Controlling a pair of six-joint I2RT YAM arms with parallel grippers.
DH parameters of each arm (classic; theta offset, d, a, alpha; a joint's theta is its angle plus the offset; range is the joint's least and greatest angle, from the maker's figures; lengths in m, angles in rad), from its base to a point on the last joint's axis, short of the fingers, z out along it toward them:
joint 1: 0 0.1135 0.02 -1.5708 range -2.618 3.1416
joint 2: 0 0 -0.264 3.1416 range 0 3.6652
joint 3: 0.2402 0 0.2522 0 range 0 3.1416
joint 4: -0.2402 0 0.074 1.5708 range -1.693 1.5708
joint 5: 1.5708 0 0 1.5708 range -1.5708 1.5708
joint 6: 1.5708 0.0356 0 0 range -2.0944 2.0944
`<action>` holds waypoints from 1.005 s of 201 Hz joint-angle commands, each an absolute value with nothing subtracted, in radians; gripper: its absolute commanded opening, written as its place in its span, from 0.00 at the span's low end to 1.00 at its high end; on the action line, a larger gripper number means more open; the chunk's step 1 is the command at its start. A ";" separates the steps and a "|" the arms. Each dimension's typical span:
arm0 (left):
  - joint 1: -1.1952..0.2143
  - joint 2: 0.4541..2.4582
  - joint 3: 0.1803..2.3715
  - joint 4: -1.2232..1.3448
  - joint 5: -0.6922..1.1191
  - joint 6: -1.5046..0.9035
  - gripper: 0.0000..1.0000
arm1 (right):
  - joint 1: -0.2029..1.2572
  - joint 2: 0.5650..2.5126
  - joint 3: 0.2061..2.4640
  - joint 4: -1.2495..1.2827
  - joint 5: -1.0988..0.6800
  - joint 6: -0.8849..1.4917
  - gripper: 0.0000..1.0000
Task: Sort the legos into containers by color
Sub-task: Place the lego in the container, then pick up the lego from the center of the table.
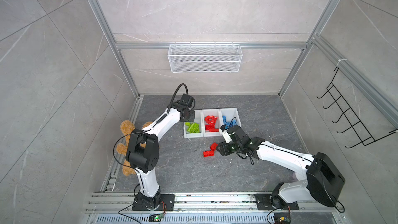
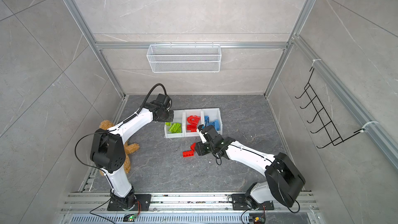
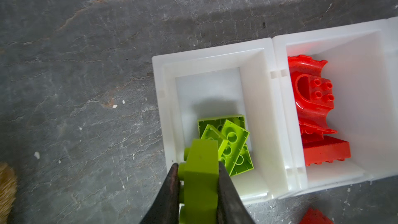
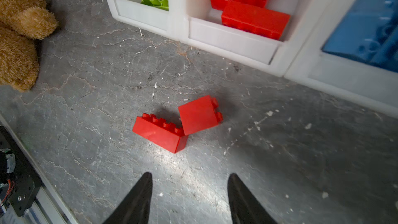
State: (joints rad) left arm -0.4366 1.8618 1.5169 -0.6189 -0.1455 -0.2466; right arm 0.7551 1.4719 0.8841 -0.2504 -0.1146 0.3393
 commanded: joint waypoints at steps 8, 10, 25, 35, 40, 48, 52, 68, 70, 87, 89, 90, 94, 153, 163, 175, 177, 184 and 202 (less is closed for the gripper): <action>-0.433 1.875 1.528 -0.565 -0.079 -0.209 0.29 | 0.783 1.555 0.968 -0.300 -0.062 0.313 0.59; -0.433 1.875 1.528 -0.561 -0.077 -0.209 0.30 | 0.783 1.561 0.971 -0.302 -0.060 0.313 0.59; -0.432 1.878 1.533 -0.556 -0.067 -0.204 0.45 | 0.787 1.594 0.999 -0.324 -0.034 0.302 0.60; -0.432 1.880 1.551 -0.574 -0.068 -0.194 0.55 | 0.787 1.610 1.020 -0.347 -0.012 0.291 0.60; -0.433 1.879 1.560 -0.583 -0.070 -0.188 0.61 | 0.787 1.617 1.029 -0.360 -0.002 0.286 0.60; -0.432 1.874 1.576 -0.599 -0.073 -0.187 0.69 | 0.787 1.626 1.042 -0.377 0.011 0.279 0.61; -0.433 1.866 1.579 -0.604 -0.072 -0.186 0.72 | 0.787 1.633 1.046 -0.383 0.015 0.274 0.61; -0.433 1.815 1.585 -0.604 -0.058 -0.184 0.82 | 0.786 1.654 1.068 -0.401 0.019 0.265 0.61; -0.433 1.807 1.585 -0.603 -0.056 -0.184 0.83 | 0.787 1.656 1.071 -0.403 0.018 0.263 0.61; -0.433 1.713 1.561 -0.602 -0.027 -0.203 0.84 | 0.787 1.684 1.094 -0.408 0.011 0.261 0.62; -0.433 1.696 1.553 -0.598 -0.025 -0.206 0.84 | 0.787 1.688 1.096 -0.408 0.010 0.261 0.62; -0.432 1.690 1.550 -0.598 -0.024 -0.207 0.84 | 0.787 1.691 1.099 -0.409 0.008 0.261 0.62; -0.433 1.658 1.528 -0.588 -0.023 -0.215 0.84 | 0.786 1.700 1.107 -0.414 0.004 0.260 0.62; -0.429 1.252 1.002 -0.316 -0.178 -0.281 0.92 | 0.798 1.834 1.213 -0.470 0.015 0.243 0.62; -0.429 1.225 0.938 -0.275 -0.202 -0.291 0.92 | 0.805 1.860 1.233 -0.490 0.042 0.243 0.62; -0.429 1.205 0.870 -0.222 -0.204 -0.300 0.92 | 0.807 1.887 1.257 -0.514 0.071 0.247 0.62; -0.428 1.203 0.862 -0.215 -0.204 -0.302 0.92 | 0.808 1.891 1.259 -0.517 0.072 0.246 0.62; -0.429 1.198 0.835 -0.193 -0.197 -0.304 0.92 | 0.808 1.902 1.267 -0.519 0.080 0.247 0.62; -0.429 1.211 0.802 -0.176 -0.192 -0.302 0.92 | 0.808 1.937 1.292 -0.531 0.094 0.246 0.63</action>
